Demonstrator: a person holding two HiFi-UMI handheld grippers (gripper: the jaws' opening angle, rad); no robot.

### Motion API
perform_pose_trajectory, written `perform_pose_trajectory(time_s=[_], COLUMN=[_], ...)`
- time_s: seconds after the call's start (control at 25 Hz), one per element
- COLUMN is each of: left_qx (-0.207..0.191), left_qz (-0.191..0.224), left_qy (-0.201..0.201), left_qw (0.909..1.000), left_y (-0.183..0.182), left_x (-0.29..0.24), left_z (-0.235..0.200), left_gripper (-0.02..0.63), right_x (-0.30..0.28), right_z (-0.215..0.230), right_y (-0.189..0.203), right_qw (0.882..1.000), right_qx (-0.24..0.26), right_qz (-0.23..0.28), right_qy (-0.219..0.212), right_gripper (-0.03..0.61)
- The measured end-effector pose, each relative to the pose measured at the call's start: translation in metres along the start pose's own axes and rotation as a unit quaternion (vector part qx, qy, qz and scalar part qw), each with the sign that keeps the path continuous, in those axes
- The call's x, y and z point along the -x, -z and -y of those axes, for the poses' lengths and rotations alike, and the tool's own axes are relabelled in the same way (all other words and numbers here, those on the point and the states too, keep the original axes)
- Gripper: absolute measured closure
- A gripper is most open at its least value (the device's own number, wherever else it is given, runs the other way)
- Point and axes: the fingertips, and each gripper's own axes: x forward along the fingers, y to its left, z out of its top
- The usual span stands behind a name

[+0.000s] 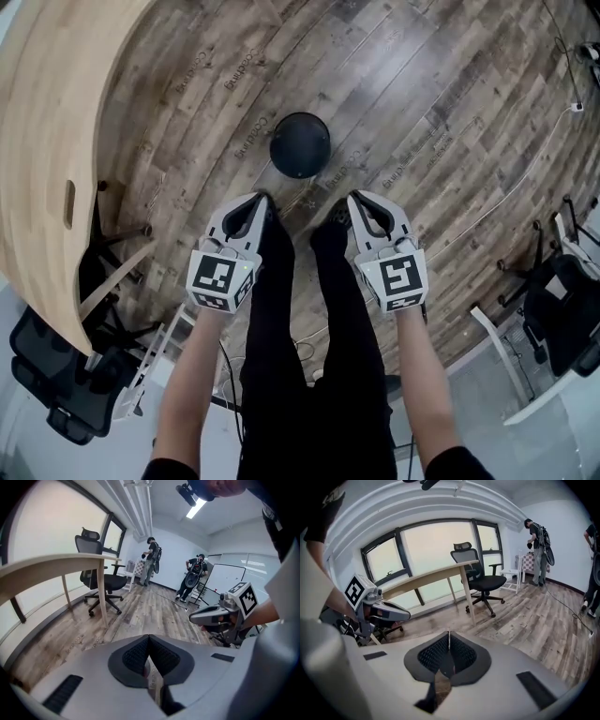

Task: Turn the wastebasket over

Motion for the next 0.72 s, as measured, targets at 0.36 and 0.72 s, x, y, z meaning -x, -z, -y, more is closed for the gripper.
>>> perform_pose_trajectory(time_s=[0.36, 0.72], left_qx=[0.007, -0.03], left_qz=[-0.026, -0.056], left_qy=[-0.031, -0.006], left_qw=[0.9992, 0.998], left_y=[0.068, 0.125], left_x=[-0.059, -0.098], left_z=[-0.035, -0.064], left_gripper=[0.598, 0.598], right_x=[-0.061, -0.116], right_z=[0.01, 0.011], right_y=[0.062, 0.123], right_qw=[1.0, 0.998], right_qx=[0.007, 0.005], right_qz=[-0.024, -0.055], right_qy=[-0.014, -0.02], right_gripper=[0.545, 0.543])
